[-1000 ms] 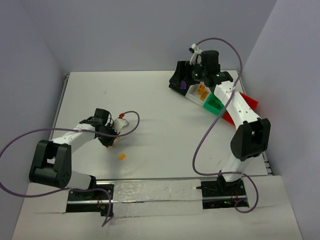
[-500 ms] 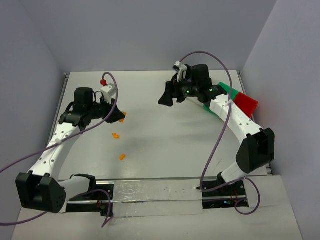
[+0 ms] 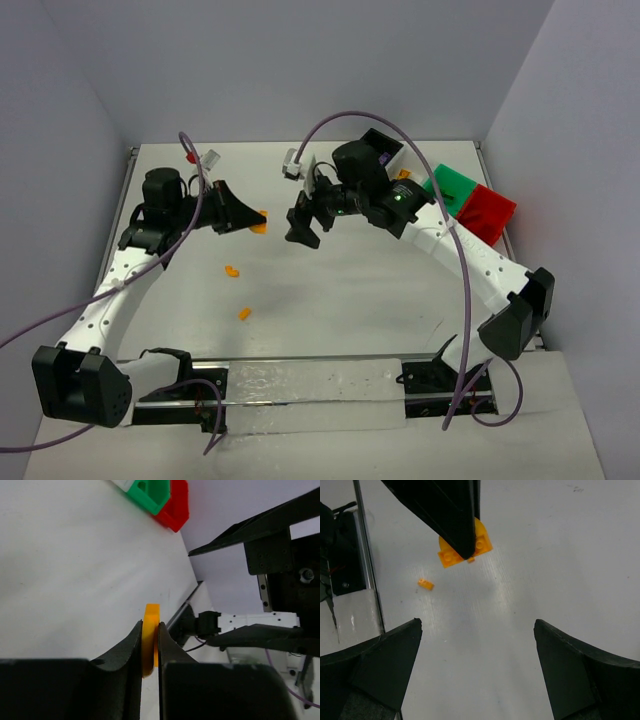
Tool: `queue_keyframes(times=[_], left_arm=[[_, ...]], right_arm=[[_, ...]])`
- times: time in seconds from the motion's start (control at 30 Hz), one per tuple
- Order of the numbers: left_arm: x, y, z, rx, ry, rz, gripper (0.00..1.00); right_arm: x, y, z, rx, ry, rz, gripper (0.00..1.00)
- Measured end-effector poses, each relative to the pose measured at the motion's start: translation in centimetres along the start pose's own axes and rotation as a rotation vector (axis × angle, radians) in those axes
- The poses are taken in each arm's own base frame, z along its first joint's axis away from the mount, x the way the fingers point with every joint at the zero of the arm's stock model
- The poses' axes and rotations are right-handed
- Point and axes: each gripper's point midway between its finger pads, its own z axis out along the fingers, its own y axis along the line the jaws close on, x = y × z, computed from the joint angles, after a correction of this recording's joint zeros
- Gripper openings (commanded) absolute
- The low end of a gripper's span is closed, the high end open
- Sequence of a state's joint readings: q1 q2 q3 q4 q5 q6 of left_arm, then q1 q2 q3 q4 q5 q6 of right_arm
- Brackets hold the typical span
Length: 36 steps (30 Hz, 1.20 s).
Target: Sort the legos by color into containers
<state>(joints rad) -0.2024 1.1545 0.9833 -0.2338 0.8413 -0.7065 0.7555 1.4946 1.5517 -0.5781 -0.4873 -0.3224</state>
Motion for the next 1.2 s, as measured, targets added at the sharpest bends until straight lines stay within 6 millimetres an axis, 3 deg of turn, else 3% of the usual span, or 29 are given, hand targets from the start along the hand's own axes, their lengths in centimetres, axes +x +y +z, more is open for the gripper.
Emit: queue_keyframes(times=[0.3,0.53,0.77,0.93,1.2], left_arm=[[1.4,-1.8,0.0,0.11,0.063,-0.133,0.0],[1.6,-3.4,-0.3,0.156,0.07,-0.124,0.0],[1.8,-3.7,-0.2,0.164,0.076,-0.126,0.0],[1.9,-3.8,-0.2,0.167,0.081,-0.125,0.0],[2.0,-3.7,-0.1,0.164,0.079,-0.126,0.0]], right_arm=[[-1.1,2.4,1.6,-0.037,0.042,-0.145,1.0],[-0.5,2.7,2.7,-0.037,0.078,-0.183,1.0],[-0.1,2.4,4.0,-0.036,0.105,-0.179,1.0],[-0.9,2.2,4.0,-0.027,0.092,-0.186,0.98],[-1.4,2.7,4.1,-0.041,0.082,-0.212,0.58]])
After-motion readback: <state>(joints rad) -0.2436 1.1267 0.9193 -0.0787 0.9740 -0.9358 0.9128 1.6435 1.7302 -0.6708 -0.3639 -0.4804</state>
